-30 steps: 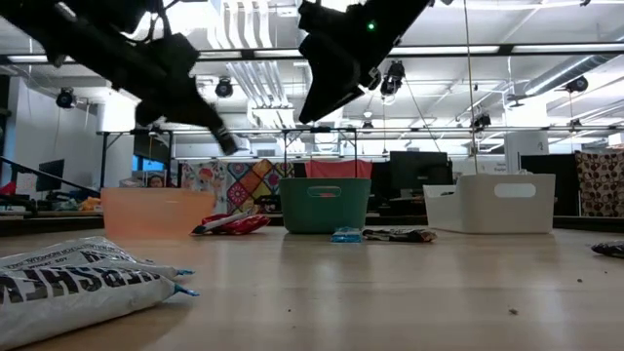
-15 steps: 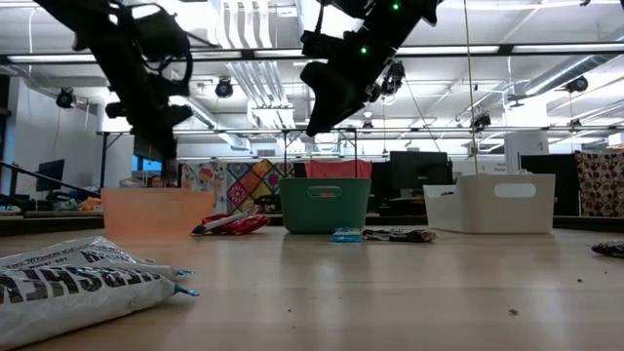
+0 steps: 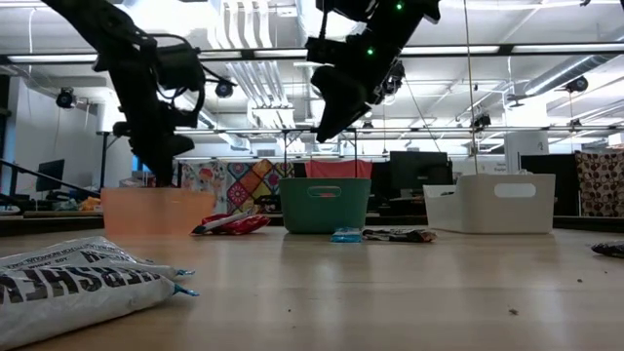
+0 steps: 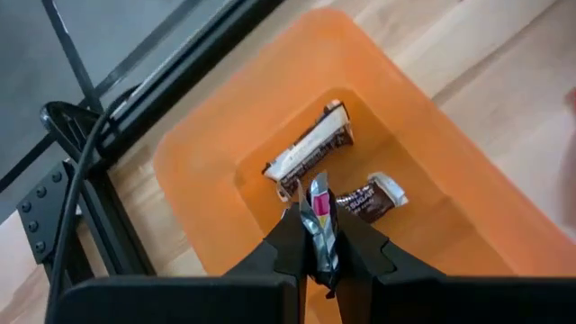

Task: Organize candy in baskets
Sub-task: Put the black chocolate bar into the orange bin

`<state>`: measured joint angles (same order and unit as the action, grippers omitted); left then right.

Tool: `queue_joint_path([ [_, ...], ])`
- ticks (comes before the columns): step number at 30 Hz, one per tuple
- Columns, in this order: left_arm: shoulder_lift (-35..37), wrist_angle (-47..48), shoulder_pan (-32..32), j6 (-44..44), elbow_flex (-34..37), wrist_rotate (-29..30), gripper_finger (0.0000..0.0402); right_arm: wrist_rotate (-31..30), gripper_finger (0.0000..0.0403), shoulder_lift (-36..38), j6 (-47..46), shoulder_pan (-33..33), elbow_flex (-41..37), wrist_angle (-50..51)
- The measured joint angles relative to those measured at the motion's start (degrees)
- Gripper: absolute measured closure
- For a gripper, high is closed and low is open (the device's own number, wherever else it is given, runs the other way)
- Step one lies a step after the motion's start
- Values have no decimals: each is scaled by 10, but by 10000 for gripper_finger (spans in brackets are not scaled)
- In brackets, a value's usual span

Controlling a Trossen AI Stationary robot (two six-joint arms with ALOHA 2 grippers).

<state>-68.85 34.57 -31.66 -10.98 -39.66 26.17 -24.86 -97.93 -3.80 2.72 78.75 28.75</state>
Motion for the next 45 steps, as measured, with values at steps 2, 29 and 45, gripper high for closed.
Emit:
queue_joint_path([
  [2,-10,-2,0,0,0,0,381,4,234,0,4,4,5,14],
  [29,-51,-11,0,9,0,-11,326,120,234,25,-24,32,8,30],
  [45,-29,6,0,13,-4,-23,217,168,234,33,-135,32,23,179],
])
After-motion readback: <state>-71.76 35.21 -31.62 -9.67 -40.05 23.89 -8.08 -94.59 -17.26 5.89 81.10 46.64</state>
